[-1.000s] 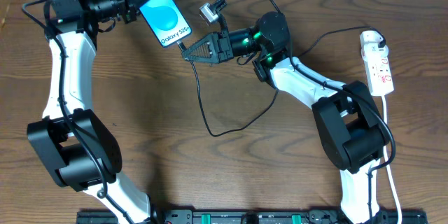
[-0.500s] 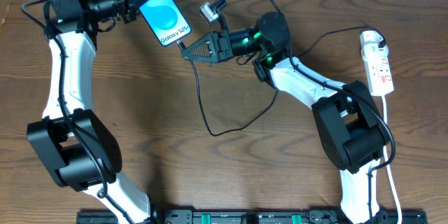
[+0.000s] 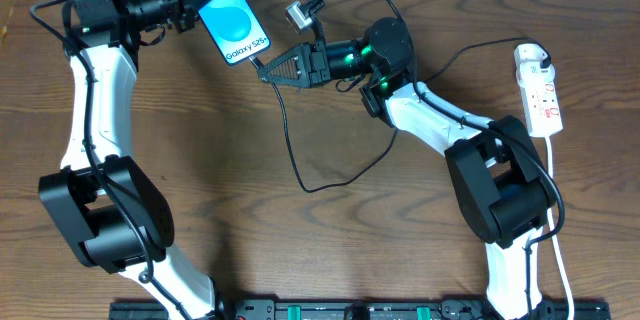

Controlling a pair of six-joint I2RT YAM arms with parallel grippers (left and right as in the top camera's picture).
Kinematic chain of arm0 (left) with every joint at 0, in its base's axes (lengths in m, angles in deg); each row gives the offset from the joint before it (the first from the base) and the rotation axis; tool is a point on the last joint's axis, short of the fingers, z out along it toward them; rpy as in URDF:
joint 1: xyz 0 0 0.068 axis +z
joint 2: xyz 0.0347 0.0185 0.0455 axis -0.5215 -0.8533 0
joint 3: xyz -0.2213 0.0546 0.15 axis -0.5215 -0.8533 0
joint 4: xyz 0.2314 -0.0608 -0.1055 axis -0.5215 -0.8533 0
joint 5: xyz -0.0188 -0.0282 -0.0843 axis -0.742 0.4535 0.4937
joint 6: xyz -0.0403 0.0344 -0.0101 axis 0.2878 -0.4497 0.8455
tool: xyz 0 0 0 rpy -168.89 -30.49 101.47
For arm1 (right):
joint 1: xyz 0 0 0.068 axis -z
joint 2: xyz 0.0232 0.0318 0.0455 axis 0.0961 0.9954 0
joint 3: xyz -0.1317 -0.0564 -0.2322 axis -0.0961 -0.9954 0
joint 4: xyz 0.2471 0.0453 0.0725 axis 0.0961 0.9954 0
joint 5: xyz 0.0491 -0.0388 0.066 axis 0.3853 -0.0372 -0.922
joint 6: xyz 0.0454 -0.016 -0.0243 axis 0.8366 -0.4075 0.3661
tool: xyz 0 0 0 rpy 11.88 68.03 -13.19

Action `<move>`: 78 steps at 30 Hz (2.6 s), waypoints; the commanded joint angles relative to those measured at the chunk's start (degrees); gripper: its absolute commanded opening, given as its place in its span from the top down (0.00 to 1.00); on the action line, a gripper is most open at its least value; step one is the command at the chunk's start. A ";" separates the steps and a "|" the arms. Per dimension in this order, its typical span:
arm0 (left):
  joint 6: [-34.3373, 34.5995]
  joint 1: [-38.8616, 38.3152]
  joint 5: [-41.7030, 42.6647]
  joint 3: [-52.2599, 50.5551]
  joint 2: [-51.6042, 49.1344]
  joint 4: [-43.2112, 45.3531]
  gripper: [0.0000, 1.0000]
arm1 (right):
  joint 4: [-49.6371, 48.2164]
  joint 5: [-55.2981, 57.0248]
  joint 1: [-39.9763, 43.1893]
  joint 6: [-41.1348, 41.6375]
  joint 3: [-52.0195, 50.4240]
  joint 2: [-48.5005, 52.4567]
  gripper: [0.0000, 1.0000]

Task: Plug charger to phone and switch on socket
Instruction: 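Push the phone's charging port down onto the plug with the left gripper, then open the right gripper and retract it toward the power strip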

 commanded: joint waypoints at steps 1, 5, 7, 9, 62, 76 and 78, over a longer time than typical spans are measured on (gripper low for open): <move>-1.25 -1.03 3.76 0.48 0.44 -0.07 0.93 | -0.13 7.39 0.13 0.11 0.39 -0.17 0.99; -1.22 -1.05 3.30 0.48 0.44 -0.07 0.93 | -0.13 8.02 0.13 0.11 0.39 -0.17 0.99; -1.20 -1.05 2.38 0.48 0.44 -0.07 0.93 | -0.11 8.28 0.13 0.11 0.39 -0.17 0.99; -1.18 -1.05 1.18 0.48 0.44 -0.09 0.92 | -0.11 8.72 0.13 0.13 0.39 -0.17 0.99; -1.18 5.14 6.80 0.48 0.44 -0.07 0.93 | 61.07 22.71 11.78 -31.15 0.37 -0.83 0.01; -10.71 -2.14 0.11 -2.25 0.44 -5.79 0.92 | 100.59 61.99 18.34 -48.83 0.37 -22.53 0.01; -13.97 -3.76 -4.15 -3.54 0.44 -9.01 0.93 | 103.80 66.10 19.15 -50.01 0.37 -26.14 0.01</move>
